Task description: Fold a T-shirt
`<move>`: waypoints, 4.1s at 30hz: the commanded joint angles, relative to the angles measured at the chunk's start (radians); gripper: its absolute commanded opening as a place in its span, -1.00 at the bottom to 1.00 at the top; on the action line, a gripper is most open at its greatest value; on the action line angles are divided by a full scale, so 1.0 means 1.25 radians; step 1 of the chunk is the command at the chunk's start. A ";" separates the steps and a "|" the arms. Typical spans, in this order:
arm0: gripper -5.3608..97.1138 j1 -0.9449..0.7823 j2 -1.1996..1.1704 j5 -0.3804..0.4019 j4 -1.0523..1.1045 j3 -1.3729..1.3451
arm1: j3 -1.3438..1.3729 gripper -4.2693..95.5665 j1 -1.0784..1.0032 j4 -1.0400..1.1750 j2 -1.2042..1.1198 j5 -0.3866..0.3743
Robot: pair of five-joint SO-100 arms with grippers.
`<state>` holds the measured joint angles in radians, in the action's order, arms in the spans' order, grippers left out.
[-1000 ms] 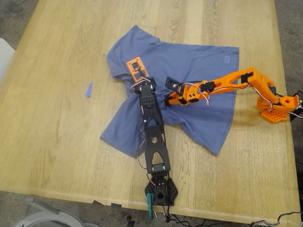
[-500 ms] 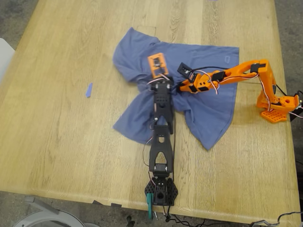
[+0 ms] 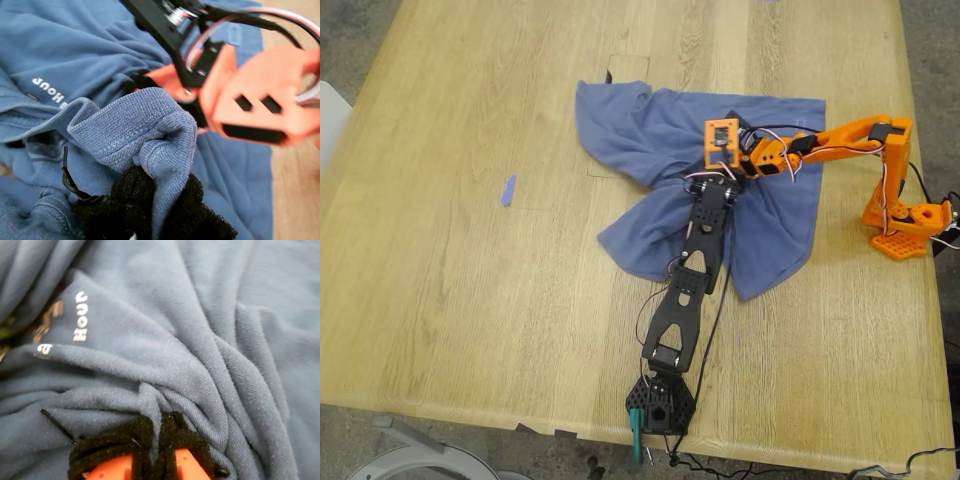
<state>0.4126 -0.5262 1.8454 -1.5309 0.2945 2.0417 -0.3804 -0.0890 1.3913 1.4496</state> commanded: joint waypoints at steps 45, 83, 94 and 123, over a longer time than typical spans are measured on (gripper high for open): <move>0.04 0.350 0.286 -0.058 0.185 0.028 | 0.080 -0.91 -0.050 -0.028 0.121 -0.011; 0.56 0.244 0.439 -0.345 0.292 0.028 | 0.101 -0.91 -0.050 -0.028 0.139 -0.009; 0.21 0.228 0.479 -0.427 0.265 0.028 | 0.086 -0.91 -0.044 -0.023 0.140 -0.009; -0.08 0.195 0.430 -0.420 -0.017 0.026 | 0.033 -0.91 -0.020 0.013 0.150 -0.006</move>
<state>0.7041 0.0092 1.3039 -1.4711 0.3022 2.1460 -0.4096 -0.0721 1.5171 1.4373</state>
